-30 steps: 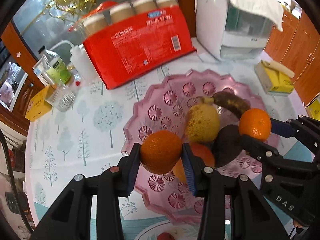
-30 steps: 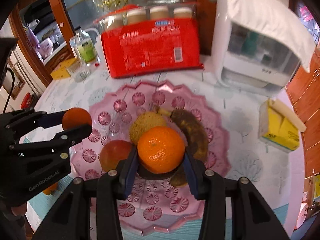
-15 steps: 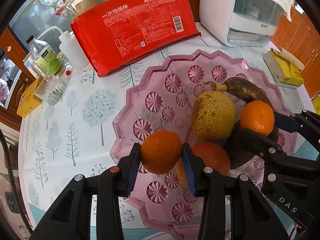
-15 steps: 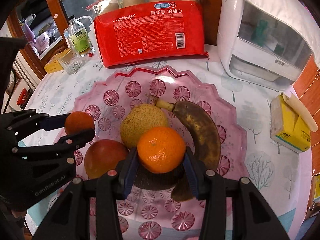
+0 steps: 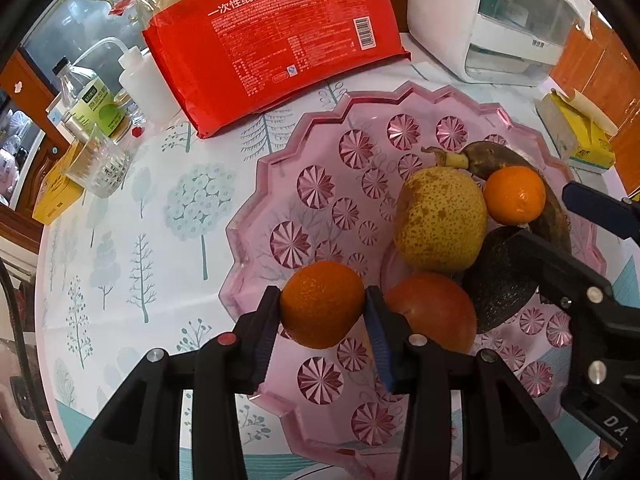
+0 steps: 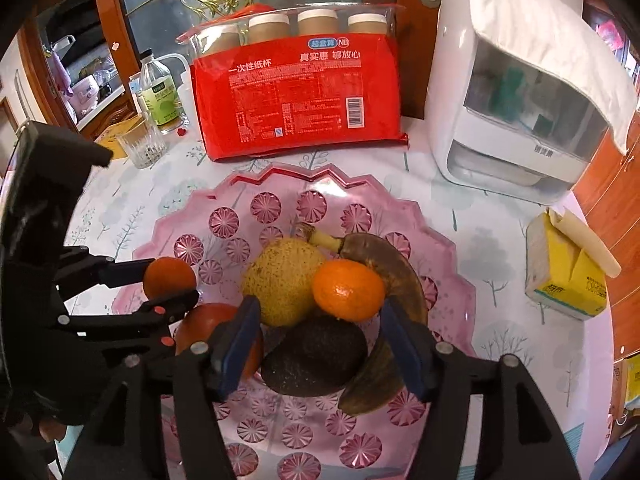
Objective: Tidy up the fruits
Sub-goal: 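Lower both oranges into the pink bowl and open both grippers, then withdraw both grippers from the bowl toward the remaining fruit, then close the left gripper on an orange while the right grasps a yellow tangerine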
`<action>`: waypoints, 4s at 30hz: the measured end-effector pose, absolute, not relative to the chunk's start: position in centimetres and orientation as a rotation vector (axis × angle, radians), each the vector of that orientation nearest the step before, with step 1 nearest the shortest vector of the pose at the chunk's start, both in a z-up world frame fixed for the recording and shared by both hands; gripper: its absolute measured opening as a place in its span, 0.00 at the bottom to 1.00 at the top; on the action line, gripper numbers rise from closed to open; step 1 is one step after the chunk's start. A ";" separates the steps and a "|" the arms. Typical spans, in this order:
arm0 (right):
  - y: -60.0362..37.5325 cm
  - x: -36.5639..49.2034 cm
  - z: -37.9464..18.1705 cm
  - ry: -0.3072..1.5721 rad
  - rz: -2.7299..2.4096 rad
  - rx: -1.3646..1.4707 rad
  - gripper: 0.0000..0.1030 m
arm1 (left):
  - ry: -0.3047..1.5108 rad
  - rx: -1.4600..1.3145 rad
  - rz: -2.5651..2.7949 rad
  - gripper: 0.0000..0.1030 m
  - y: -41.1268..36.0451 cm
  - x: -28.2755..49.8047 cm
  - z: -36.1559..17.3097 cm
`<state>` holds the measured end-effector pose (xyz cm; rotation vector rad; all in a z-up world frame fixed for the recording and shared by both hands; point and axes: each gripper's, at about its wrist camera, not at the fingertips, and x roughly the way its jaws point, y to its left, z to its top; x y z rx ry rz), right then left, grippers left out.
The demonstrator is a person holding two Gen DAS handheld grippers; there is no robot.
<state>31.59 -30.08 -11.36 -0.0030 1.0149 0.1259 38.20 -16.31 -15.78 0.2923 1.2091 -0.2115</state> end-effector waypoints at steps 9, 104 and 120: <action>-29.9 31.0 -10.8 1.014 0.139 0.016 0.62 | 1.174 0.310 -0.186 0.73 -16.0 37.0 -14.4; -14.6 9.0 -17.0 1.215 0.048 0.162 0.56 | 1.168 0.332 -0.362 0.88 1.3 22.4 -16.7; -12.3 9.4 -18.1 1.240 0.135 0.167 0.30 | 1.241 0.312 -0.425 0.37 0.3 23.2 -19.7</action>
